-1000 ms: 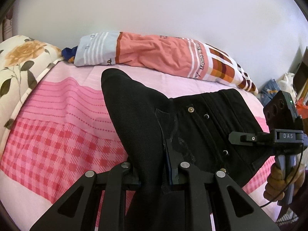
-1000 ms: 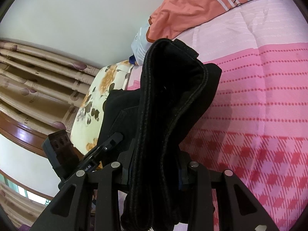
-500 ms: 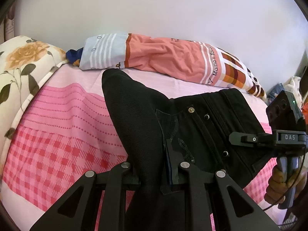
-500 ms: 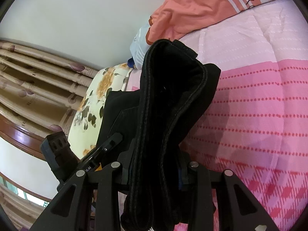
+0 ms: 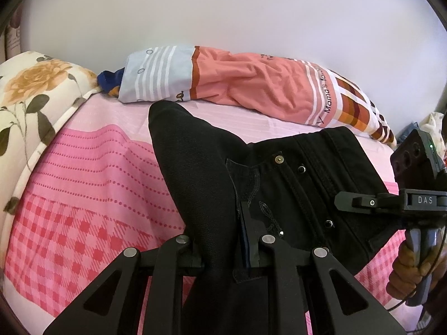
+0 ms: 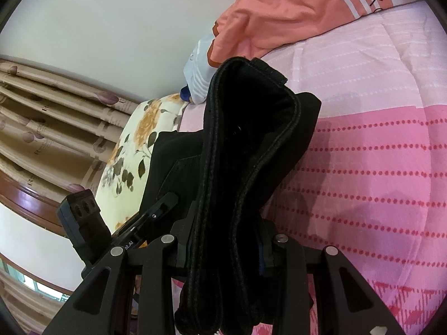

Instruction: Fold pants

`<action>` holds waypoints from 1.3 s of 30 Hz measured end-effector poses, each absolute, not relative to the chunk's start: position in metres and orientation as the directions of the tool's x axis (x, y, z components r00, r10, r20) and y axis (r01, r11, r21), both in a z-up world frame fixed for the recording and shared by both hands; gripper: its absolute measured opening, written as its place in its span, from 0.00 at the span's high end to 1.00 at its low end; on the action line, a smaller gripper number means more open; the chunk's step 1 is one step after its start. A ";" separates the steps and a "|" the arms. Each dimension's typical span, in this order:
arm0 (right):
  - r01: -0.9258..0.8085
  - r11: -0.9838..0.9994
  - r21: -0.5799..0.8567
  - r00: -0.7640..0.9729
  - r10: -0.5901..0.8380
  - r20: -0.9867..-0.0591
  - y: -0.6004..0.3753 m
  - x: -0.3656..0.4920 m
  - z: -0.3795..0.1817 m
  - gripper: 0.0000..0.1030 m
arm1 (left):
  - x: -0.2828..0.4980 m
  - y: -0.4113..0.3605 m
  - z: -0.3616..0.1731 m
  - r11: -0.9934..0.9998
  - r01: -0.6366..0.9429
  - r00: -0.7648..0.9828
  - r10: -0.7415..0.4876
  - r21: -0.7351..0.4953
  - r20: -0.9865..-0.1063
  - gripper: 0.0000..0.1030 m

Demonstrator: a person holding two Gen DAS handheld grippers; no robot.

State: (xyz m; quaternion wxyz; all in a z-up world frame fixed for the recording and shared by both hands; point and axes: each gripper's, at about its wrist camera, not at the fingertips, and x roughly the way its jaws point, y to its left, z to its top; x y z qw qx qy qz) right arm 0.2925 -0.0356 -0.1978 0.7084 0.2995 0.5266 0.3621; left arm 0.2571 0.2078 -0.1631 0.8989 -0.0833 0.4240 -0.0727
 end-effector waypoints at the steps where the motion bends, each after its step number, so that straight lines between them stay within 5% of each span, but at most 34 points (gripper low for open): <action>1: -0.197 0.558 0.806 0.183 0.829 -0.529 -0.036 0.293 -0.199 0.70 | 0.259 0.208 -0.164 0.976 0.060 0.629 -0.199 -0.209 -0.751 0.82; 39: -0.165 0.544 0.823 0.193 0.836 -0.514 -0.041 0.303 -0.213 0.70 | 0.283 0.224 -0.180 0.981 0.031 0.631 -0.170 -0.194 -0.757 0.82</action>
